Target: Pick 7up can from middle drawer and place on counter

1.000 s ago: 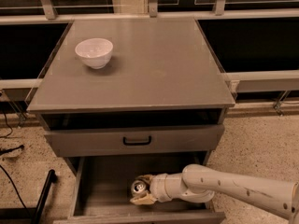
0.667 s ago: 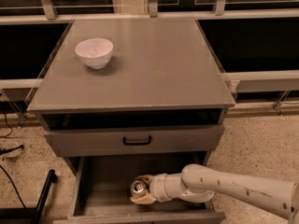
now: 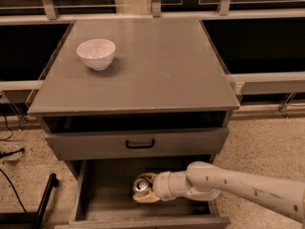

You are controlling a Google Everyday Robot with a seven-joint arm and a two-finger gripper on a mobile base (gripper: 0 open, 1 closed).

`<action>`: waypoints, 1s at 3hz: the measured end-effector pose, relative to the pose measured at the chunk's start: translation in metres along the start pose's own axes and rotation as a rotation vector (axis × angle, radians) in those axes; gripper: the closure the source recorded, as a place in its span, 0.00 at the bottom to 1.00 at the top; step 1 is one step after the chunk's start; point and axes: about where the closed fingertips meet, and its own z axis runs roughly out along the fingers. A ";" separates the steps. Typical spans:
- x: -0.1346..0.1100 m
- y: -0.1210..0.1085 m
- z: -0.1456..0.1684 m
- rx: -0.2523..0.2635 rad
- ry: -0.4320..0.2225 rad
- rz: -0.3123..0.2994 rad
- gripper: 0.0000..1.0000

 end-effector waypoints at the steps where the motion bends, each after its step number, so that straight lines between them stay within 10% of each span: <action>1: -0.035 -0.011 -0.029 0.022 0.001 -0.055 1.00; 3: -0.112 -0.001 -0.107 0.057 0.078 -0.040 1.00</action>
Offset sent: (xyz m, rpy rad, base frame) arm 0.0073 -0.0379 0.1826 -0.1042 -0.1240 -0.0120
